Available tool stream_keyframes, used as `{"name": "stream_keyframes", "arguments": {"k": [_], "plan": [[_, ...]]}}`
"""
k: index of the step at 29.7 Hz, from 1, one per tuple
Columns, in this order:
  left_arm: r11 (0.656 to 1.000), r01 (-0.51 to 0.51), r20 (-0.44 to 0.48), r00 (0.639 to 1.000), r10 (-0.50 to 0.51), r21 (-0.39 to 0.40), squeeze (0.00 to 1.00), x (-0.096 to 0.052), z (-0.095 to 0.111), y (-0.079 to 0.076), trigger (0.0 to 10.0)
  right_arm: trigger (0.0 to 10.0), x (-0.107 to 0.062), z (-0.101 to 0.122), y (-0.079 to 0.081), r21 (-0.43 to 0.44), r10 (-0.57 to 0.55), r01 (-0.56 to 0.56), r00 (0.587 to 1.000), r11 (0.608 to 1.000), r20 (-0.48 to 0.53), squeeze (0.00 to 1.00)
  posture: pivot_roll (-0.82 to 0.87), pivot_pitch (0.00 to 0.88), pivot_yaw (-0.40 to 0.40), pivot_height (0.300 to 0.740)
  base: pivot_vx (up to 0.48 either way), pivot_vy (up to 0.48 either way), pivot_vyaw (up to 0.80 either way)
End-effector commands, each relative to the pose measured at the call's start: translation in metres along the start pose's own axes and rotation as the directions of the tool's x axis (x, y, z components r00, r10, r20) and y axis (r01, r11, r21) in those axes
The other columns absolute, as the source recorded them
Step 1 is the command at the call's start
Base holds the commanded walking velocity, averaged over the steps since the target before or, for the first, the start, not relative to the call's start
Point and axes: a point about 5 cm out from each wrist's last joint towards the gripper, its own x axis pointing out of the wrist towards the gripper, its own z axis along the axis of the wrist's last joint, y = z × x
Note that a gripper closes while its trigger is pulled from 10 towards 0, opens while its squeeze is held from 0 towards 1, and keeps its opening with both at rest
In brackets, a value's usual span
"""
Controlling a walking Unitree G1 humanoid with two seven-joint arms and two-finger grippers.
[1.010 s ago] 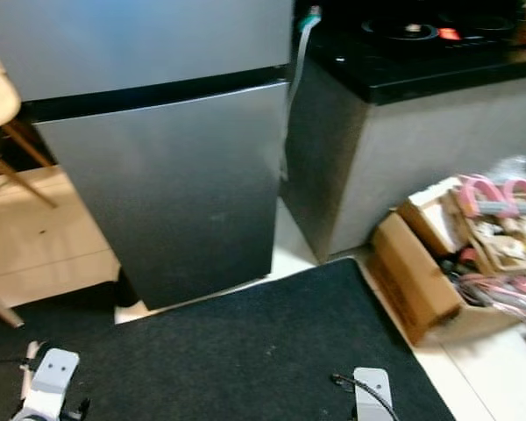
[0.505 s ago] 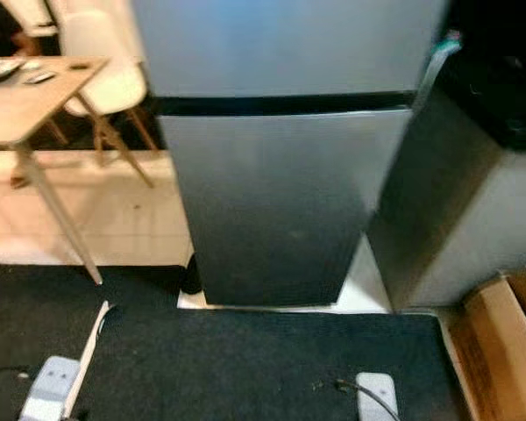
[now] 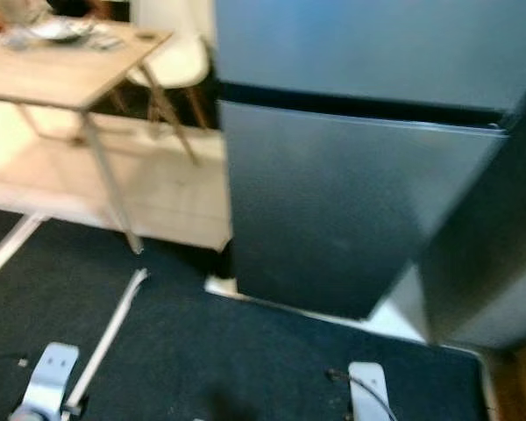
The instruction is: Restocking fridge
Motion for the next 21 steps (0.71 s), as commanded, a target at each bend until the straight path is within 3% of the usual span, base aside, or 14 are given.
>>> {"name": "stream_keyframes", "arguments": {"k": [1, 21], "plan": [[1.000, -0.002, 0.002, 1.000, 0.002, 0.005, 0.00, 0.0007, 0.0020, 0.0002, 10.0, 10.0, -0.0007, -0.0006, 0.0032, 0.003, 0.008, -0.008, 1.000, 1.000, -0.004, 0.24, 0.02, 0.093, 0.003, 0.740, 0.000, 0.000, 0.80], [1.000, -0.007, -0.008, 1.000, 0.007, 0.003, 0.00, 0.0006, 0.0003, 0.0006, 10.0, 10.0, 0.0000, 0.0008, 0.0023, -0.005, 0.008, -0.008, 1.000, 1.000, 0.000, 0.25, 0.02, 0.083, 0.004, 0.740, 0.000, 0.000, 0.80]]}}
